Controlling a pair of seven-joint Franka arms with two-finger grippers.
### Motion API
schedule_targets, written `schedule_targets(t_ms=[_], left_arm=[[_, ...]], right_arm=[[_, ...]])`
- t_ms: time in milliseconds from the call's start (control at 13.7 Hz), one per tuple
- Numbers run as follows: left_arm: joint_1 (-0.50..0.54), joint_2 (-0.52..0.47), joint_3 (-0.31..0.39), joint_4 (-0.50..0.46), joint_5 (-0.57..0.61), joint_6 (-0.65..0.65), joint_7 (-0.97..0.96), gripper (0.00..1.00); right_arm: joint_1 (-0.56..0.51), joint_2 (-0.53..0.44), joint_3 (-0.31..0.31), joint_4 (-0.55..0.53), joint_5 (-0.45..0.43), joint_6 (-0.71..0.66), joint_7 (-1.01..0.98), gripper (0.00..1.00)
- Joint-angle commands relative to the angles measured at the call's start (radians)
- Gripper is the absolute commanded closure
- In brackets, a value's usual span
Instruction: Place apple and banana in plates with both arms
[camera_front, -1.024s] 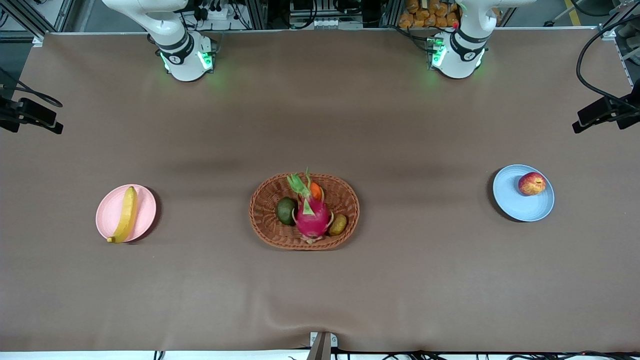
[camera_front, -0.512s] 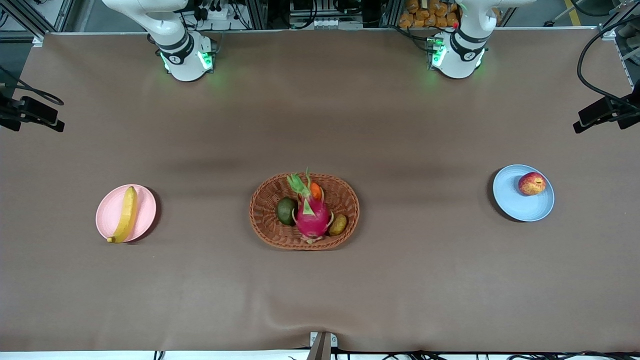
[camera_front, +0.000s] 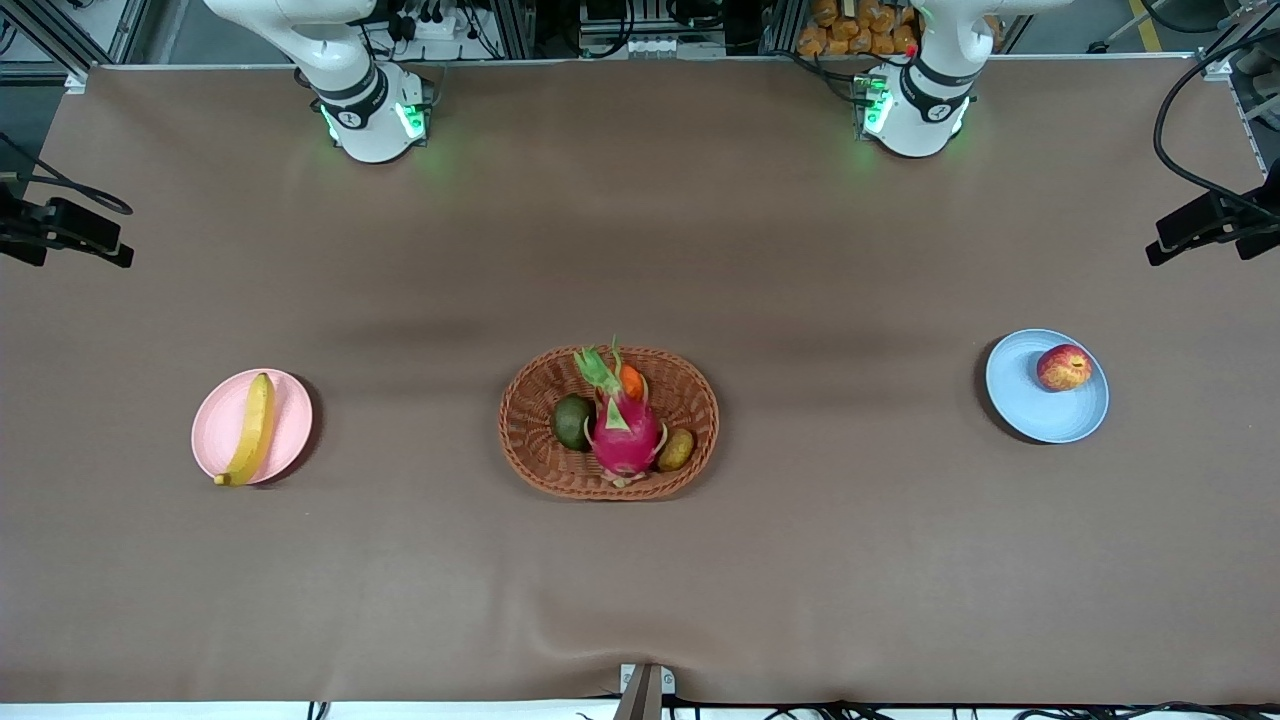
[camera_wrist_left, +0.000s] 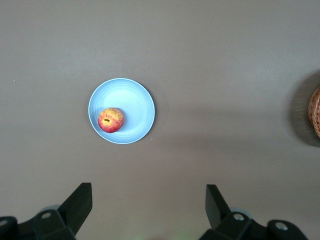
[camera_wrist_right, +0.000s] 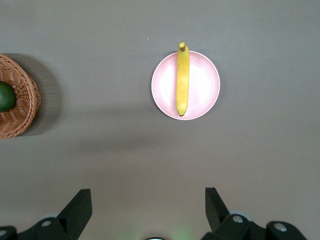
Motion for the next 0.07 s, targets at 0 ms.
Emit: schedule_targets(t_ms=[0], left_arm=[[0.004, 0.0, -0.003, 0.014, 0.024, -0.01, 0.025, 0.0]], right_arm=[[0.011, 0.006, -0.005, 0.016, -0.003, -0.011, 0.001, 0.0]])
